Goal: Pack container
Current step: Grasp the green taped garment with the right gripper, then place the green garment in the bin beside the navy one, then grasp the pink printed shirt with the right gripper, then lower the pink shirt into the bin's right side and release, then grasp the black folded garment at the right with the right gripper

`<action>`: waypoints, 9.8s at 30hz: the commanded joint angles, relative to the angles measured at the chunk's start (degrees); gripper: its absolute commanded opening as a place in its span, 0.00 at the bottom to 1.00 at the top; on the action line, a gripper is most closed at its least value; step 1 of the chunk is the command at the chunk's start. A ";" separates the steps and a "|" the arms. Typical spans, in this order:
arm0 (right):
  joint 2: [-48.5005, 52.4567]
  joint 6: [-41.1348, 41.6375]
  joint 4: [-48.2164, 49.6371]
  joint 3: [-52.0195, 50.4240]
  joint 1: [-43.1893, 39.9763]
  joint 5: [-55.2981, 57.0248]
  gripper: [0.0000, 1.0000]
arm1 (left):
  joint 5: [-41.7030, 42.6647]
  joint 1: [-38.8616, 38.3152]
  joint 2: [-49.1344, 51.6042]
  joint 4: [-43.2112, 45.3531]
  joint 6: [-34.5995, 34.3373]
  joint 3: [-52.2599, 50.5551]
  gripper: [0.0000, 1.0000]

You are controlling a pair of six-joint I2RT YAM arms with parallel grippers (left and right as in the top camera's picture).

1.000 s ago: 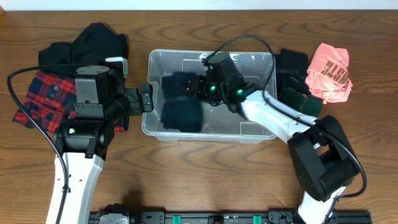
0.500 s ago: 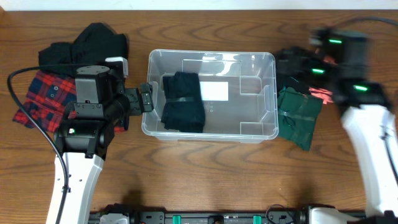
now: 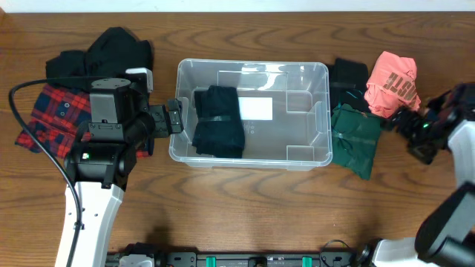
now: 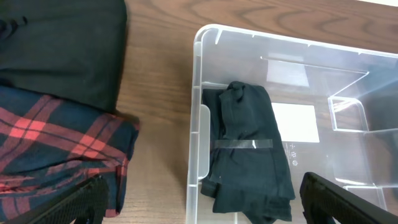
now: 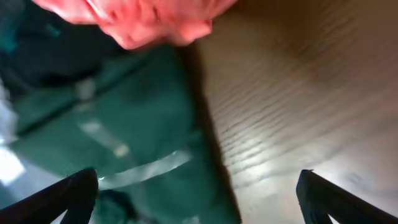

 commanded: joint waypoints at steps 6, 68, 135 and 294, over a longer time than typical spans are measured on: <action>4.22 -4.11 15.93 -11.93 1.57 -10.05 0.94 | -0.66 0.28 0.02 -0.15 0.50 0.68 0.98; 12.33 37.13 29.70 6.16 52.35 -13.57 0.01 | -0.66 0.28 0.02 -0.15 0.50 0.68 0.98; 22.51 8.07 16.83 15.02 -4.83 -14.43 0.01 | -0.66 0.28 0.02 -0.17 0.50 0.68 0.98; 13.35 2.71 9.01 18.05 8.02 -15.72 0.02 | -0.66 0.28 0.02 -0.15 0.50 0.68 0.98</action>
